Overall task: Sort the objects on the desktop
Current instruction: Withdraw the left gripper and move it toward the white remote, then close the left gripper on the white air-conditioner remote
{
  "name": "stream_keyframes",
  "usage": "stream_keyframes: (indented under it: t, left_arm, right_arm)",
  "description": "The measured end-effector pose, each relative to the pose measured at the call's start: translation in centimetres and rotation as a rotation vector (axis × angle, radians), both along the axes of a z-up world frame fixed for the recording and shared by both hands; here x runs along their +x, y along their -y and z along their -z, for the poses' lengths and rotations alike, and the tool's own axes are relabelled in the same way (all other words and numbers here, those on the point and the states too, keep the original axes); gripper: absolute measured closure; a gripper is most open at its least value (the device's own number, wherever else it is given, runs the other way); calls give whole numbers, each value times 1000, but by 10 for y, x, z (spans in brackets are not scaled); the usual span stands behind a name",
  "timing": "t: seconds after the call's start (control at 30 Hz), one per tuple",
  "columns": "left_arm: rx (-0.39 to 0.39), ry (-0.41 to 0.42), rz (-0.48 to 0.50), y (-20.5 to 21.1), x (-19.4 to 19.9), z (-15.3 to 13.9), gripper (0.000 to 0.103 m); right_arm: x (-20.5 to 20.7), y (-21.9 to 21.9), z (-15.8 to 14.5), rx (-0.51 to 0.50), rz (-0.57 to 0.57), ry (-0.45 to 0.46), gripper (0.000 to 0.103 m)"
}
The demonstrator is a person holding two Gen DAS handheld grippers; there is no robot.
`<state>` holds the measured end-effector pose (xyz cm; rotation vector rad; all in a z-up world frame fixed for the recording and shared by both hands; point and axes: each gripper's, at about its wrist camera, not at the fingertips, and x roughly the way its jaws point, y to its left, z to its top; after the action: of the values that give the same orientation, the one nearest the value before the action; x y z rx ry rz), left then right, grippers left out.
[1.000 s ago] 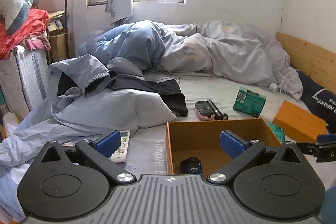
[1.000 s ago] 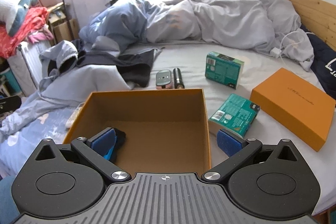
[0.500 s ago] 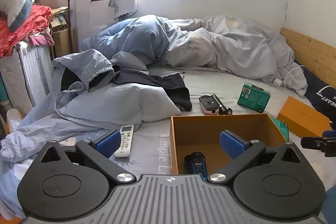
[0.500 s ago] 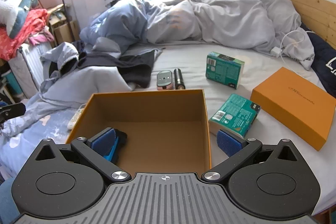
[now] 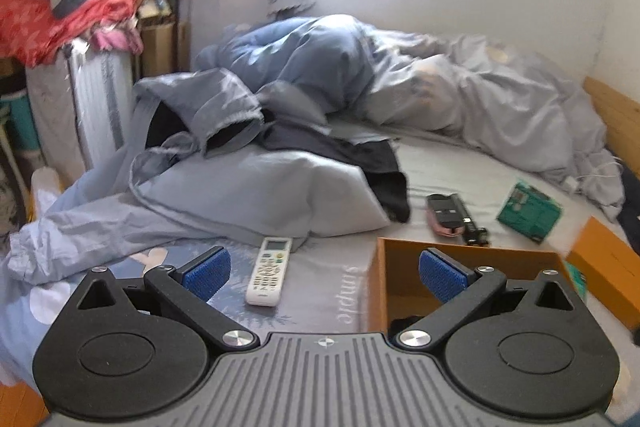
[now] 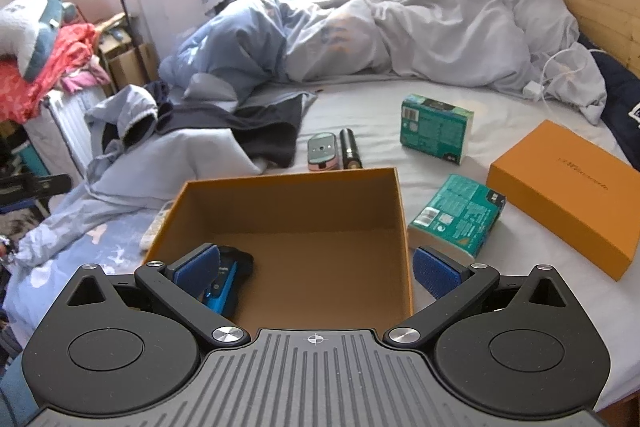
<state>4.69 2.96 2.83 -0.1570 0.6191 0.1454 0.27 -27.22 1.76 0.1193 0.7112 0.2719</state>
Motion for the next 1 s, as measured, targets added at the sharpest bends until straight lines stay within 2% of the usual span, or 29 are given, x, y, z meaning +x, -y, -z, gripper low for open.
stream_keyframes:
  t: [0.07, 0.2, 0.33, 0.4, 0.47, 0.57, 1.0]
  left_arm:
    - [-12, -16, -28, -11, 14, 7, 0]
    - [45, -20, -82, -20, 37, 23, 0]
    - [24, -60, -105, -28, 60, 42, 2]
    - [40, -85, -123, -29, 71, 53, 2]
    - [63, -122, -156, -31, 84, 67, 7]
    - [53, -171, -180, -37, 101, 87, 12]
    - [75, -269, -140, -51, 149, 154, 12]
  right_arm:
    - [0, 0, 0, 5, -1, -2, 0]
    - [1, 1, 3, 18, -3, -18, 0]
    - [2, 3, 4, 36, -3, -31, 0]
    - [3, 4, 6, 47, -1, -40, 0]
    - [3, 4, 7, 56, -2, -50, 0]
    - [1, 3, 9, 67, -8, -60, 0]
    - [1, 5, 9, 79, 2, -74, 0]
